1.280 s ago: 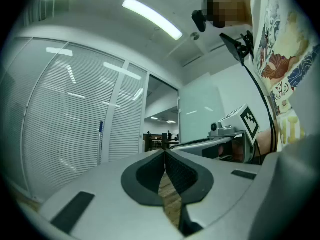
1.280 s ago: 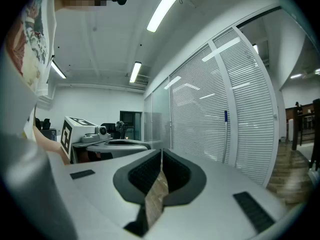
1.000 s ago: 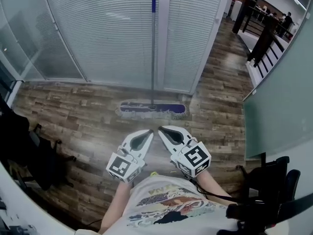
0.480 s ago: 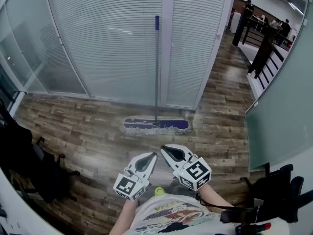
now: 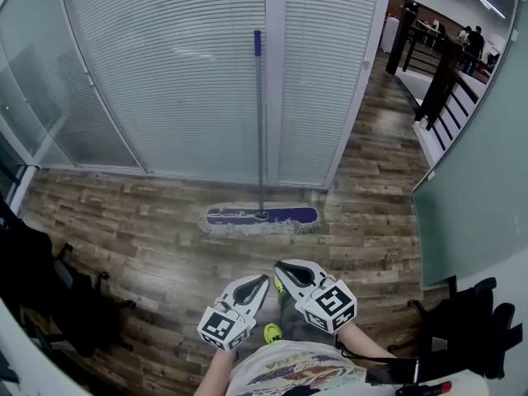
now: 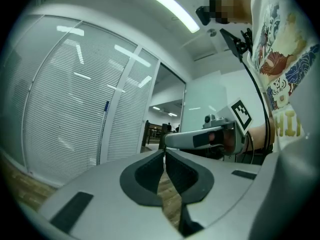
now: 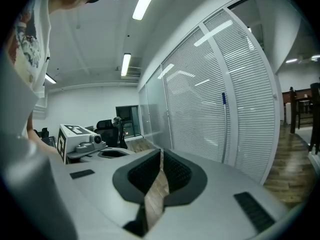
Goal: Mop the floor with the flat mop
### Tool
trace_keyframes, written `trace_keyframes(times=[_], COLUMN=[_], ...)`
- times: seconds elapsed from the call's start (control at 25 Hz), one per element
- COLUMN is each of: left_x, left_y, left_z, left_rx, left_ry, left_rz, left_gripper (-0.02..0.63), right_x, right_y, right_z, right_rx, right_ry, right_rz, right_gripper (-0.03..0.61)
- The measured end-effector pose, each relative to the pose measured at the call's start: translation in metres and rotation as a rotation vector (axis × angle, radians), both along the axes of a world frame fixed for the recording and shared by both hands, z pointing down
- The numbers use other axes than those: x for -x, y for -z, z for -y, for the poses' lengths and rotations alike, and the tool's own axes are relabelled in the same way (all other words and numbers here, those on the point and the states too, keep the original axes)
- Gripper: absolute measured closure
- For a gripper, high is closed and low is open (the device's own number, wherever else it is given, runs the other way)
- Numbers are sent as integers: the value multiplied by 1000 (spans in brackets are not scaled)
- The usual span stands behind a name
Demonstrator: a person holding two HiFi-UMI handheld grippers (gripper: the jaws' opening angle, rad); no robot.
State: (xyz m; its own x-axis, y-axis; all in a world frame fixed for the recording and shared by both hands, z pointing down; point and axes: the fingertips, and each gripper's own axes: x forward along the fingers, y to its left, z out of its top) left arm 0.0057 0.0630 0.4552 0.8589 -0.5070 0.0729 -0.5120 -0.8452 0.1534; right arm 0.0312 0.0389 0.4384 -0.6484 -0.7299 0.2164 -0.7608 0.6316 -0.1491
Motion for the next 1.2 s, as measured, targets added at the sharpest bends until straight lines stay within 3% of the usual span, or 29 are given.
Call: trace_keyframes(times=[0.44, 0.76, 1.2], left_x=[-10, -54, -99], left_y=[0, 6, 3], left_z=[124, 239, 375], left_rx=[8, 6, -57], left_ry=[17, 22, 65], left_rz=[81, 113, 174], left_gripper=[600, 600, 598], right_x=[6, -37, -79], right_y=[10, 16, 15], right_z=[129, 247, 379], right_rx=[-48, -53, -92], right_ry=[98, 130, 108], right_rz=[43, 102, 86], right_gripper=[548, 548, 546])
